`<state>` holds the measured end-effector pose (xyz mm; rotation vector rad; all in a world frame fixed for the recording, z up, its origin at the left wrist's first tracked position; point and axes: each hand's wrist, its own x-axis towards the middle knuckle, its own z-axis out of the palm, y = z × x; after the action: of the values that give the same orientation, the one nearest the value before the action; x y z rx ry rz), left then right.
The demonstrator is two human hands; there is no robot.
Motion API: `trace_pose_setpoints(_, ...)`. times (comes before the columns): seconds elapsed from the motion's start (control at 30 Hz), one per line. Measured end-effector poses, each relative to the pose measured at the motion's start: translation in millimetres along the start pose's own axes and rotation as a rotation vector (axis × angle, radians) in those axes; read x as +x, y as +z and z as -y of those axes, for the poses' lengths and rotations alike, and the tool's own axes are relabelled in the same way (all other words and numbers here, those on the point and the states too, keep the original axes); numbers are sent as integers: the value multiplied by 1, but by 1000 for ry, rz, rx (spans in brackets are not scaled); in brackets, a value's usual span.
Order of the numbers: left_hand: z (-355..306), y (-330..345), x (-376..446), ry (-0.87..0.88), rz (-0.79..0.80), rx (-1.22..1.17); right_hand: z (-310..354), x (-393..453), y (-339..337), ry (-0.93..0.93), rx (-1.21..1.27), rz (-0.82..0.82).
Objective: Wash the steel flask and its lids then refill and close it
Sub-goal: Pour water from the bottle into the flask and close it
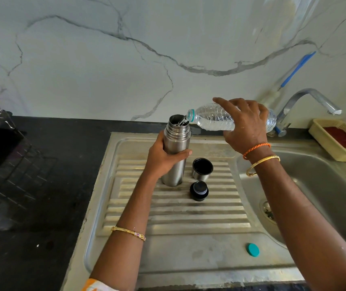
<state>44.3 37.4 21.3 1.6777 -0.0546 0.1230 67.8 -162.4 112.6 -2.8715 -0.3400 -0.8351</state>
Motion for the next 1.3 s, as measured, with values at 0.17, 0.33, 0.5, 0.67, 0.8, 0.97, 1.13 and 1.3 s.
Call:
trace_pose_setpoints(0.17, 1, 0, 0, -4, 0, 2, 0, 0, -1, -4, -10, 4)
trace_pose_setpoints(0.33, 2, 0, 1, -10, 1, 1, 0, -1, -1, 1, -5, 4)
trace_pose_setpoints(0.5, 4, 0, 2, -10, -3, 1, 0, 0, -3, -2, -11, 5)
trace_pose_setpoints(0.67, 2, 0, 1, -8, -1, 5, 1, 0, -3, -1, -14, 10)
trace_pose_setpoints(0.8, 2, 0, 1, -7, -3, -3, 1, 0, -3, -7, -21, 3)
trace_pose_setpoints(0.97, 4, 1, 1, -5, -3, -7, 0, 1, -3, -9, -17, 2)
trace_pose_setpoints(1.13, 4, 1, 2, -7, -7, -2, 0, 1, -2, -9, -18, 2)
trace_pose_setpoints(1.3, 4, 1, 1, -11, -4, -1, -1, 2, -2, -19, -27, 0)
